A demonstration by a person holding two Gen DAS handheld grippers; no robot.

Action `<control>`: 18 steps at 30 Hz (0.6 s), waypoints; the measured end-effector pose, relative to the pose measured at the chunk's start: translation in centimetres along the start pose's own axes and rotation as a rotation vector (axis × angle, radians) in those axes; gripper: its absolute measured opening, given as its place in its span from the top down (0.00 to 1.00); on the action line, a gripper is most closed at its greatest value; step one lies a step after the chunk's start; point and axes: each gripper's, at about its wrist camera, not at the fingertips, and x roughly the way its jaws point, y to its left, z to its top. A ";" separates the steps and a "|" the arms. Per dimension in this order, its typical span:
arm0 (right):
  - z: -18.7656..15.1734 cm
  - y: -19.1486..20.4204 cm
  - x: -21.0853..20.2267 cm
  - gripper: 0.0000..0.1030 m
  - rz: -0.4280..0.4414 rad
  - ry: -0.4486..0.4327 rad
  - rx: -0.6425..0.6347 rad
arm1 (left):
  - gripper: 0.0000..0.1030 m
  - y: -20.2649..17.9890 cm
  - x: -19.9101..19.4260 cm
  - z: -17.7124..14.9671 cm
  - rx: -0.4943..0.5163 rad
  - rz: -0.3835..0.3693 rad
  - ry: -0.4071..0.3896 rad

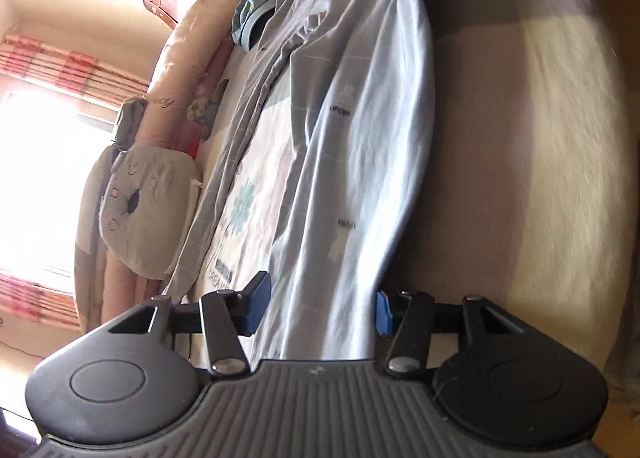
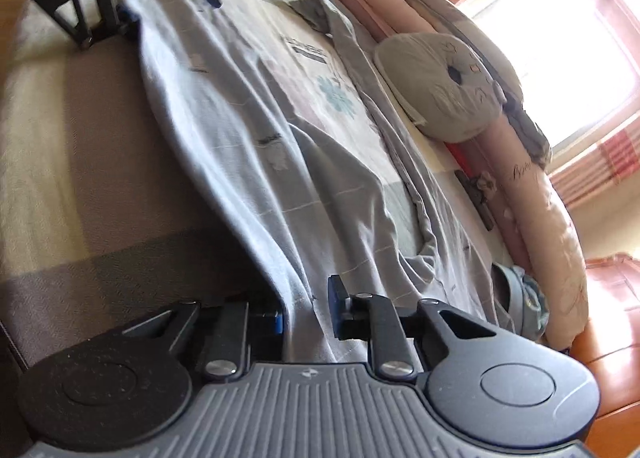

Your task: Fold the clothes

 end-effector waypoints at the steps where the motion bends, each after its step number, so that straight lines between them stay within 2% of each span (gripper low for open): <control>1: -0.1 0.0 0.0 0.77 -0.002 0.001 0.000 | 0.50 -0.1 -0.1 -0.3 -0.001 0.008 0.003; 2: -0.1 0.0 -0.1 0.77 -0.005 0.003 0.001 | 0.57 -0.1 0.0 -0.6 -0.006 0.012 0.006; 3: -0.2 0.0 -0.1 0.79 -0.006 0.004 0.003 | 0.74 -0.1 0.1 -0.9 -0.018 0.004 0.014; 5: -0.3 -0.1 -0.2 0.87 0.001 0.008 0.016 | 0.96 0.0 0.3 -1.4 -0.055 -0.030 0.019; 6: -0.3 -0.1 -0.3 0.90 0.008 0.010 0.022 | 1.00 0.0 0.2 -1.7 -0.073 -0.044 0.015; 11: -0.6 -0.4 -0.9 0.95 0.041 0.008 0.061 | 1.00 0.6 -0.9 -2.6 -0.105 -0.085 -0.022; 18: -1.0 0.5 -3.5 0.95 0.056 0.000 0.042 | 1.00 0.0 -3.0 -3.3 -0.118 -0.097 -0.066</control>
